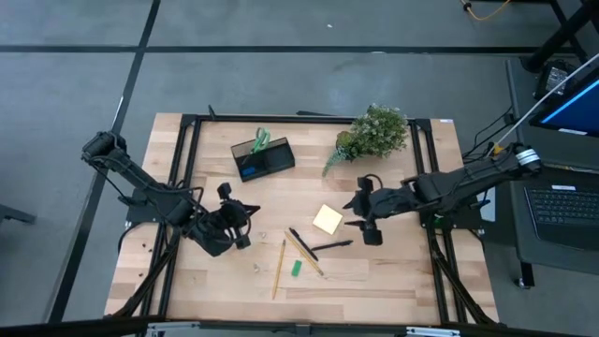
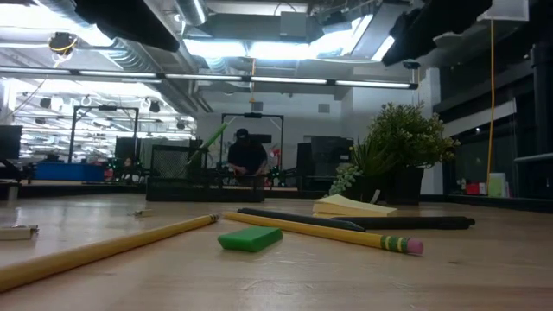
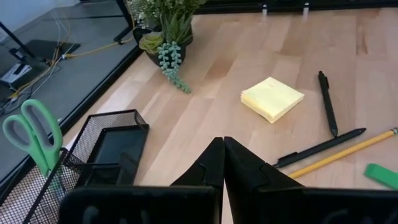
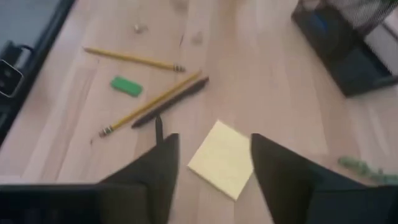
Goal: Pick and place office supplies into organizer
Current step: Put the yellow sticky notes into the desk organizer
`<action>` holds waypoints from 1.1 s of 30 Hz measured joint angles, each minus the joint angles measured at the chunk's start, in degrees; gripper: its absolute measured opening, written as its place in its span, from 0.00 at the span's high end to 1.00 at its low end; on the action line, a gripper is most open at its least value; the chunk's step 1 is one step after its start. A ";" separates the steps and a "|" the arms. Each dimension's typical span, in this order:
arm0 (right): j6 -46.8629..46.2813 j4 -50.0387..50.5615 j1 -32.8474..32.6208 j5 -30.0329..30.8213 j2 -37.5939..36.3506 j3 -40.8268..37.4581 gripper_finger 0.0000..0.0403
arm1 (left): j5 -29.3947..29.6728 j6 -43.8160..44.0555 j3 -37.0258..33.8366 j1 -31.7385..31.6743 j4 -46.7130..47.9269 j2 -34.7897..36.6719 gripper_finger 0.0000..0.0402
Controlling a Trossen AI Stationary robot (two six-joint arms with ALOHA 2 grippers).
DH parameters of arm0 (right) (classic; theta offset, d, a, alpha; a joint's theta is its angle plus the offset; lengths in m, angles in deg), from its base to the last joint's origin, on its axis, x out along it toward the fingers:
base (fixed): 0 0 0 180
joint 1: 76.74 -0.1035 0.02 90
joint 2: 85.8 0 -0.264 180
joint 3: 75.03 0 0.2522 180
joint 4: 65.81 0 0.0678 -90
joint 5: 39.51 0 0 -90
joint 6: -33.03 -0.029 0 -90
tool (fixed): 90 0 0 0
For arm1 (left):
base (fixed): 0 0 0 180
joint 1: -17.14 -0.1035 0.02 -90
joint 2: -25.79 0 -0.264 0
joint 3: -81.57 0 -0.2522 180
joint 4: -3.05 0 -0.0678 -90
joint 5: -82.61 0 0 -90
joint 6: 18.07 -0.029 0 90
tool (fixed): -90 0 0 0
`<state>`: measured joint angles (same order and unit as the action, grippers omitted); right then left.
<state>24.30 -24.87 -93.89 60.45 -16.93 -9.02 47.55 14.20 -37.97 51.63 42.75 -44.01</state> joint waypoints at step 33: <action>-0.17 9.61 0.04 -6.67 15.99 13.92 0.17 | -1.01 -0.04 0.00 0.04 7.06 -0.04 1.00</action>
<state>24.14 -15.26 -93.84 53.78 -0.94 4.90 46.54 14.16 -37.97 51.66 49.80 -44.05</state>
